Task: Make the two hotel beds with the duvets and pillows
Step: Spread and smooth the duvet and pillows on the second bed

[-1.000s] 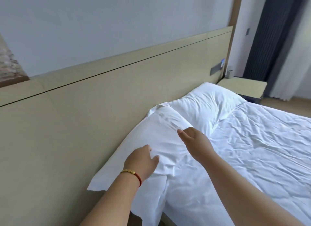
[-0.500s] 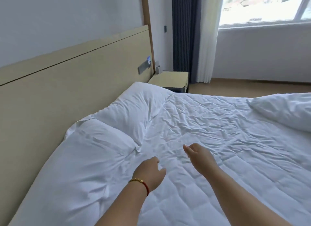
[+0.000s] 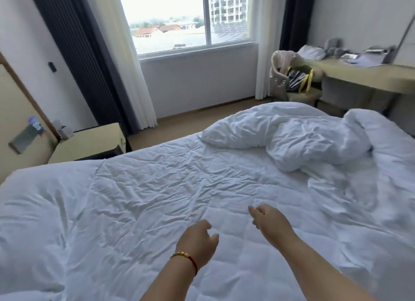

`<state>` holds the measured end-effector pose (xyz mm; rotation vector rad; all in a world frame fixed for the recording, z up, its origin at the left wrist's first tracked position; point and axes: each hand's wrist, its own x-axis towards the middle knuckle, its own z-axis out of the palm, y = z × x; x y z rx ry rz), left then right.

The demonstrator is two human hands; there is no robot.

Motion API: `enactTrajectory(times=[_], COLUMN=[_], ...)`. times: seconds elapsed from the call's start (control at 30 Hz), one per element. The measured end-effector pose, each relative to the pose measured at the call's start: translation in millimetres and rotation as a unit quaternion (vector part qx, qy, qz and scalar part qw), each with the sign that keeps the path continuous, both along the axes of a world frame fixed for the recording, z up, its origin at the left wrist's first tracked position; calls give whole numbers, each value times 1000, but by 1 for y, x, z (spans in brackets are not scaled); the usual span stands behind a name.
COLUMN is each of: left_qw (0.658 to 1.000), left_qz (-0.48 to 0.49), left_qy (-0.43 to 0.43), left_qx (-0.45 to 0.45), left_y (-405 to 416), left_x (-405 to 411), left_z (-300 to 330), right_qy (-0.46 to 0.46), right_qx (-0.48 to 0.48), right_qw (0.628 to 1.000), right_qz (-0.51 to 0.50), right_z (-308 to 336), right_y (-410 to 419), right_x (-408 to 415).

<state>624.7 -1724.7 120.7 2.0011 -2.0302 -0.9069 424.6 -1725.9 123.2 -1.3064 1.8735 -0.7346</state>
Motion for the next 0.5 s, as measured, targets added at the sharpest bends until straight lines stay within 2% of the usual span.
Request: enactTrajectory(times=[0.2, 0.4, 0.5], left_qw=[996, 994, 993], left_qz=[-91, -109, -91], left_qy=[2, 31, 66], left_qx=[10, -5, 20], left_y=[-36, -88, -113], left_x=[-104, -236, -314], left_z=[1, -4, -16], right_qy=[-33, -25, -14], right_qx=[0, 1, 17], right_qw=[994, 987, 987], right_qz=[-100, -157, -162], right_z=[-10, -30, -41], right_y=[9, -24, -52], right_x=[-97, -227, -302])
